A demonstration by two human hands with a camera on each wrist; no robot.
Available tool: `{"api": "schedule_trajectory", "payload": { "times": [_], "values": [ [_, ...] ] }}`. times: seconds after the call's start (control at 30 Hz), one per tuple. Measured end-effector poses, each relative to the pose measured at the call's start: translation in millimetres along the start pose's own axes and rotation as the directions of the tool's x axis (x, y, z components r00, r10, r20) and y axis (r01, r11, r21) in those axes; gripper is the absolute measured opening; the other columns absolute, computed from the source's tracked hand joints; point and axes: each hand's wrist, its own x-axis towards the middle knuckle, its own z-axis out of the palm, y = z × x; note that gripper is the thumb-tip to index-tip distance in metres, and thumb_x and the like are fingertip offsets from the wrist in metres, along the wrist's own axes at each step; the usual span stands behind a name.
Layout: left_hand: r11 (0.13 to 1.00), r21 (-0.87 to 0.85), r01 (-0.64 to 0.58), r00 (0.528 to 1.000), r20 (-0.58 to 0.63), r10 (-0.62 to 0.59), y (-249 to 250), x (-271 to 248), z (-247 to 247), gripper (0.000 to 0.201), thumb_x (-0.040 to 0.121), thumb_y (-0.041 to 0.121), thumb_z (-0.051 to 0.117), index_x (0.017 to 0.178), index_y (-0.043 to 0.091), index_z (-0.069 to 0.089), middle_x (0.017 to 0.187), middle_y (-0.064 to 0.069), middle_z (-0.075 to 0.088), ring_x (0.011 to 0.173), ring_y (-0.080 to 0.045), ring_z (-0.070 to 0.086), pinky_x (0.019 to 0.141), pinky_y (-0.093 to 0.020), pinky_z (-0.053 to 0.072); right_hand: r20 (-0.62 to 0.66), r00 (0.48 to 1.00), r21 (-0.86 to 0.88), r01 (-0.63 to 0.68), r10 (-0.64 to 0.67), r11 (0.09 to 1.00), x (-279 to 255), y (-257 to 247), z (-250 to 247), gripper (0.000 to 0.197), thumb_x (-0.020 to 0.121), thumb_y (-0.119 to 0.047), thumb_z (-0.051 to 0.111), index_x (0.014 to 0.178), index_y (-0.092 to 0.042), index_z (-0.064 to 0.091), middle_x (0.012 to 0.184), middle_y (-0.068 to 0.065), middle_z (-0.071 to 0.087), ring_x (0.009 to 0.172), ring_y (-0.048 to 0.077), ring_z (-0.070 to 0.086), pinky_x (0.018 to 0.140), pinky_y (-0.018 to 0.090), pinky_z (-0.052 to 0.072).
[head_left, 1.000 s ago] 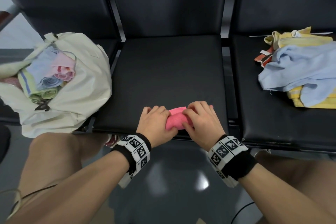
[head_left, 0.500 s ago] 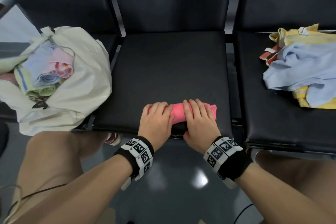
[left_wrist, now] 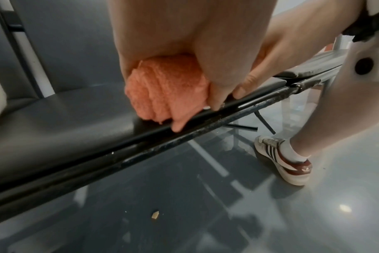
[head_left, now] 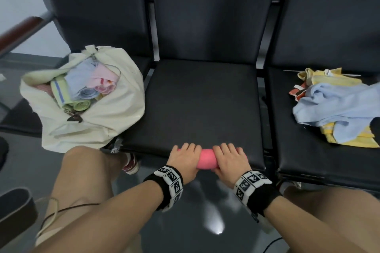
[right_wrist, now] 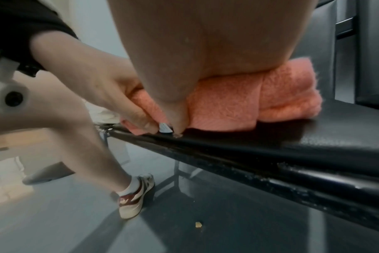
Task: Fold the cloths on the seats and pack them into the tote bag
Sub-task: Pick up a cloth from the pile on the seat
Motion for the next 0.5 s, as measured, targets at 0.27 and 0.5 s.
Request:
{"api": "schedule_trajectory", "payload": {
  "times": [0.27,0.5],
  "values": [
    [0.984,-0.176,0.036,0.994,-0.094,-0.053,-10.9,-30.3,-55.6,0.055,0.083,0.043,0.061,0.127,0.022,0.035,0.113,-0.002,0.064,0.103,-0.029,0.065,0.083,-0.038,0.045,0.012,0.997,-0.069,0.075,-0.074,0.995,1.3,-27.2,-94.1,0.058,0.088,-0.041,0.059,0.139,-0.025,0.039,0.135,-0.001,0.047,0.126,0.025,0.043,0.103,0.041,0.032],
    [0.913,-0.388,0.128,0.923,-0.290,-0.252,-58.8,-57.7,-141.0,0.043,0.080,0.050,0.062,0.107,0.021,0.047,0.103,0.002,0.050,0.087,-0.027,0.063,0.075,-0.039,0.050,-0.138,0.974,-0.160,0.155,-0.178,0.975,34.0,-74.8,-200.5,0.071,0.083,-0.037,0.066,0.147,-0.030,0.034,0.150,-0.003,0.037,0.143,0.021,0.027,0.120,0.043,0.010]
  ]
}}
